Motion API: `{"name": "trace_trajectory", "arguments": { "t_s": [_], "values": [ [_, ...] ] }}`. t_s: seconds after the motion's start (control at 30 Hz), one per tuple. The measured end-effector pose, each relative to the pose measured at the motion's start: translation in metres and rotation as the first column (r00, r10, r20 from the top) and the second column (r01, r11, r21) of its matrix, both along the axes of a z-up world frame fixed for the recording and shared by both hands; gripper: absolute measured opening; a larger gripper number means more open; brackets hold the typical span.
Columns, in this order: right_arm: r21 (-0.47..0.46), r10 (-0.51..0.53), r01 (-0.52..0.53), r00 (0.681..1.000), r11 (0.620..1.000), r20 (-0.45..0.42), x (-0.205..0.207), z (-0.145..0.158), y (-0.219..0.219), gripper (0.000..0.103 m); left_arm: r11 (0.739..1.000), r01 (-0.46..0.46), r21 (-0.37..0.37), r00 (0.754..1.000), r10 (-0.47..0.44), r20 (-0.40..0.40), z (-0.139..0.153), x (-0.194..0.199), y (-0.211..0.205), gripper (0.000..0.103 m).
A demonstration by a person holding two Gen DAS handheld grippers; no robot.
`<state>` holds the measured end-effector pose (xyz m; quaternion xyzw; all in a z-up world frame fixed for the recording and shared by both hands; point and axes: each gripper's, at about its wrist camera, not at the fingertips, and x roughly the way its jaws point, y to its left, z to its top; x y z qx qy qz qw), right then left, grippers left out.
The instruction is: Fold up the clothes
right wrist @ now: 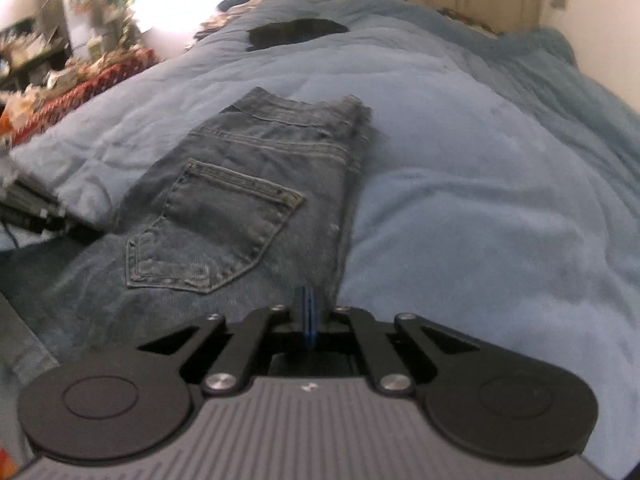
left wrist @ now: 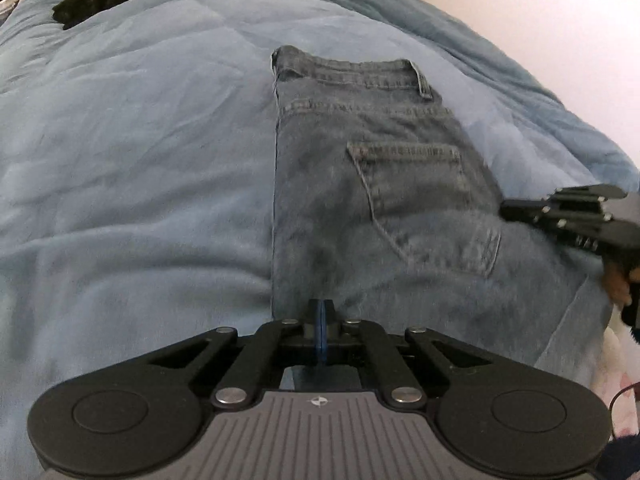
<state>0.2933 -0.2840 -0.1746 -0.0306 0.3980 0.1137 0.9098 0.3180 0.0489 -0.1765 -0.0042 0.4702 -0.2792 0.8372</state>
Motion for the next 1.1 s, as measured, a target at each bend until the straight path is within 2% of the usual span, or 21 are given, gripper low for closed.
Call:
{"name": "trace_trajectory", "arguments": {
  "t_s": [0.07,0.1,0.2,0.3,0.4,0.5,0.63,0.77,0.8,0.93,0.97,1.0,1.1],
  "values": [
    [0.036,-0.019,0.019,1.000,0.999,0.005,0.002,0.007,-0.001,0.003,1.000,-0.026,-0.011,1.000,0.026,0.004,0.008,-0.006,0.004,0.002],
    [0.051,-0.024,0.023,1.000,0.998,0.012,0.002,0.010,-0.003,0.011,0.999,-0.038,-0.030,0.999,0.038,0.009,0.013,-0.008,0.006,0.002],
    [0.101,0.002,-0.006,0.999,0.995,0.039,-0.007,0.027,0.003,0.011,0.994,-0.047,-0.098,0.998,0.051,0.031,0.024,-0.014,0.001,0.003],
    [0.103,0.035,-0.038,0.999,0.994,0.035,-0.010,0.030,0.018,0.011,0.995,-0.033,-0.092,0.999,0.036,0.034,0.022,-0.015,-0.013,0.005],
    [0.048,0.035,-0.034,0.999,0.998,-0.020,-0.010,0.008,0.025,0.010,0.999,-0.039,0.038,0.999,0.039,0.016,-0.002,-0.019,-0.022,0.008],
    [0.048,0.023,-0.021,0.999,0.999,-0.042,-0.021,-0.013,0.012,0.006,0.996,-0.086,0.020,0.996,0.086,-0.014,-0.017,-0.028,-0.002,0.003],
    [0.011,0.012,-0.012,1.000,1.000,-0.026,-0.045,-0.015,0.000,0.006,0.992,-0.124,-0.009,0.992,0.123,-0.031,-0.017,-0.048,0.023,0.003],
    [0.036,-0.028,0.029,1.000,0.999,-0.011,-0.063,-0.002,-0.005,0.007,0.987,-0.159,-0.017,0.987,0.159,0.003,-0.002,-0.069,0.034,0.002],
    [0.042,-0.034,0.034,0.999,0.999,0.006,-0.069,0.006,-0.003,0.013,0.986,-0.166,-0.024,0.986,0.167,0.018,0.004,-0.073,0.033,0.002],
    [0.093,-0.006,-0.004,0.994,0.996,0.114,-0.088,0.040,0.014,0.014,0.979,-0.169,-0.116,0.976,0.183,0.119,0.040,-0.091,0.028,0.004],
    [0.112,0.002,-0.018,0.991,0.994,0.137,-0.090,0.045,0.022,0.019,0.976,-0.158,-0.153,0.973,0.180,0.144,0.050,-0.094,0.021,0.004],
    [0.131,0.001,-0.022,0.987,0.991,0.160,-0.090,0.048,0.031,0.029,0.973,-0.152,-0.174,0.969,0.182,0.168,0.055,-0.097,0.014,0.005],
    [0.152,-0.047,0.015,0.978,0.988,0.204,-0.083,0.037,0.056,0.033,0.963,-0.178,-0.201,0.952,0.220,0.214,0.055,-0.096,-0.018,0.011]
  ]
}}
